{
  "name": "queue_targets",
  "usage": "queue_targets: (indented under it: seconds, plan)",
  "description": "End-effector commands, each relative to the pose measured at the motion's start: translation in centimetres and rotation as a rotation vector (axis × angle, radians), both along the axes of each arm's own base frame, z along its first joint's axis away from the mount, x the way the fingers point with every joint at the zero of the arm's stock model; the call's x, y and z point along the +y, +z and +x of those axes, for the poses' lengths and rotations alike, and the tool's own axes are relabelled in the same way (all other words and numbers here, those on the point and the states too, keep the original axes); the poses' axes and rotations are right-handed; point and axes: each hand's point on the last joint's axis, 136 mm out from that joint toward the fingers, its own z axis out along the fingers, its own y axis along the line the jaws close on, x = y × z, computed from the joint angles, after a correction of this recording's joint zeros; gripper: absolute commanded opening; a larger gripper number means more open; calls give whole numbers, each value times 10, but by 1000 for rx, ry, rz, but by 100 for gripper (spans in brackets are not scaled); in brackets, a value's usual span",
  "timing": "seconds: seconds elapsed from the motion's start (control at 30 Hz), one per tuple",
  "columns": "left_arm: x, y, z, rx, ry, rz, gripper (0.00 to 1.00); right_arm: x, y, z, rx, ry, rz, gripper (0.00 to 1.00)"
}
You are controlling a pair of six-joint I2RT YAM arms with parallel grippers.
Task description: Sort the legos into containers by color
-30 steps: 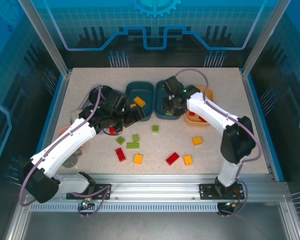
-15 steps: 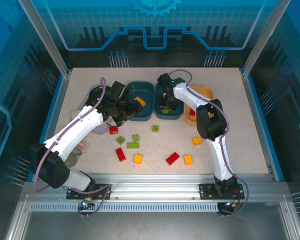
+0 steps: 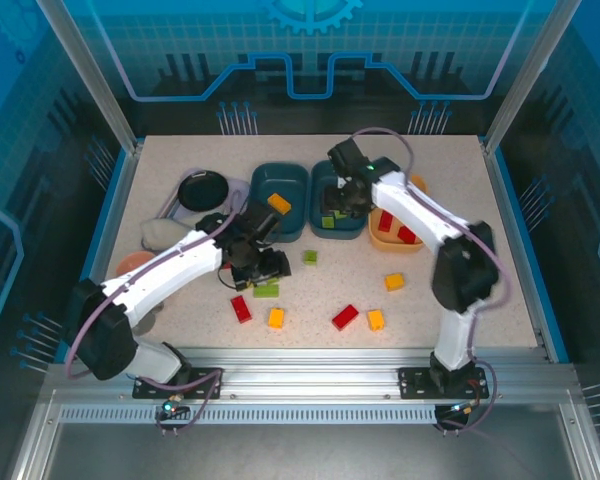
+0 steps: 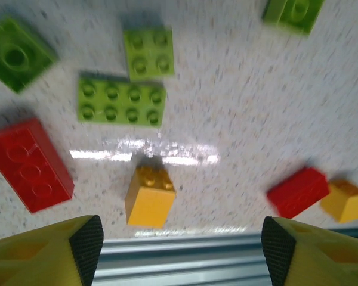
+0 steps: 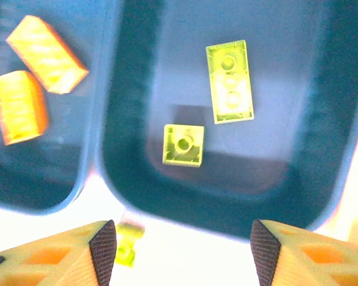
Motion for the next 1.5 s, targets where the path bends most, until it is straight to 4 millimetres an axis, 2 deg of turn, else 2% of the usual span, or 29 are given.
queue_targets:
  seconds: [0.0, 0.1, 0.2, 0.27, 0.4, 0.5, 0.67, 0.77, 0.87, 1.0, 1.13, 1.27, 1.33, 1.47]
  plan:
    - [4, -31, -32, 151, -43, 73, 71, 17, 31, -37, -182, 118, 54, 64]
    - [-4, -47, -41, 203, -76, 100, 69, 20, 30, -83, -219, 207, 129, 64]
    - [-13, -61, -50, 249, -120, 135, 69, 16, 16, -123, -183, 280, 162, 65]
    - [-11, -71, -56, 293, -131, 178, 69, 10, 7, -141, -142, 289, 179, 65]
    - [-9, -87, -58, 331, -137, 227, 68, 0, 3, -163, -117, 293, 197, 65]
    - [-15, -96, -56, 338, -144, 219, 57, -5, 3, -168, -104, 281, 195, 65]
    - [-19, -100, -46, 308, -165, 225, 30, -10, 9, -168, -119, 257, 192, 65]
    - [-21, -93, -39, 281, -173, 235, 26, -12, 16, -168, -133, 250, 198, 65]
    - [-22, -63, -22, 212, -177, 242, 25, -15, 31, -164, -172, 236, 195, 65]
    - [-20, -10, 19, 100, -134, 193, 26, -17, 63, -148, -259, 208, 218, 65]
    - [-7, 18, 69, 34, -72, 152, 27, -10, 92, -122, -330, 179, 274, 65]
    - [8, 25, 121, -5, -15, 146, 27, -1, 107, -94, -358, 158, 316, 67]
    - [10, 27, 144, -30, 0, 133, 27, 1, 107, -81, -346, 138, 329, 68]
    - [4, 14, 185, -55, -7, 123, 27, 5, 95, -63, -261, 104, 334, 73]
